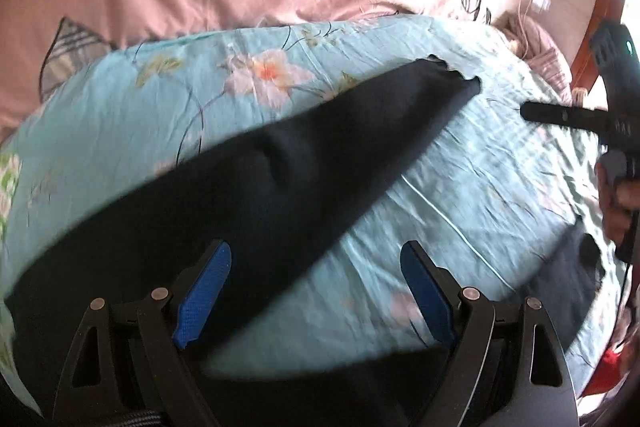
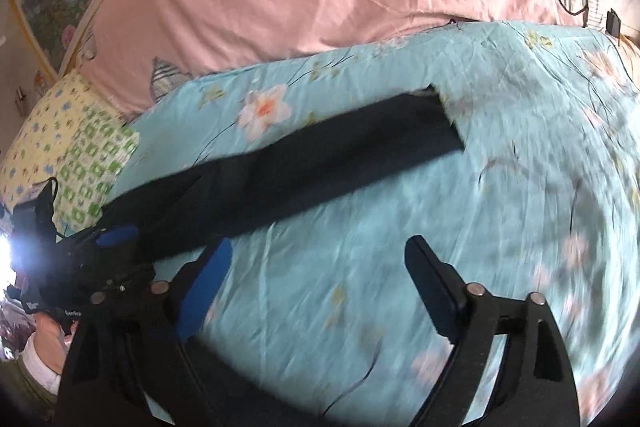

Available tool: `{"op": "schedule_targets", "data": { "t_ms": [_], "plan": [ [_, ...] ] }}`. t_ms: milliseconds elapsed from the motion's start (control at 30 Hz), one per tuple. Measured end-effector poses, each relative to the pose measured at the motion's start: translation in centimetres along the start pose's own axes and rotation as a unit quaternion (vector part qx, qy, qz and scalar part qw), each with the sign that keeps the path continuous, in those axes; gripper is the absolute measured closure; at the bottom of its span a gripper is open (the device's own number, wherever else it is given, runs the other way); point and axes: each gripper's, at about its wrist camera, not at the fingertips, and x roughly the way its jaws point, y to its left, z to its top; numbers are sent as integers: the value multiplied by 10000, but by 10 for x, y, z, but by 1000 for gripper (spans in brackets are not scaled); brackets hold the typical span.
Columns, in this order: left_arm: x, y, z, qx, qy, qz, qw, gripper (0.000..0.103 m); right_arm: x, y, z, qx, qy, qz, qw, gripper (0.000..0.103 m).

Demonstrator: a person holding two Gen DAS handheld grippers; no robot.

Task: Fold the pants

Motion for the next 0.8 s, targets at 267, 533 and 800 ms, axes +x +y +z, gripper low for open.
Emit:
{"op": "schedule_targets", "data": {
  "t_ms": [267, 533, 800],
  "plan": [
    [48, 18, 65, 462, 70, -101, 9989, 16, 45, -56, 71, 303, 67, -282, 9991, 22],
    [102, 35, 100, 709, 471, -360, 9957, 16, 94, -85, 105, 334, 478, -415, 9974, 22],
    [150, 34, 102, 968, 1297, -888, 9828, 38, 130, -86, 113, 268, 835, -367, 9955, 55]
  ]
}}
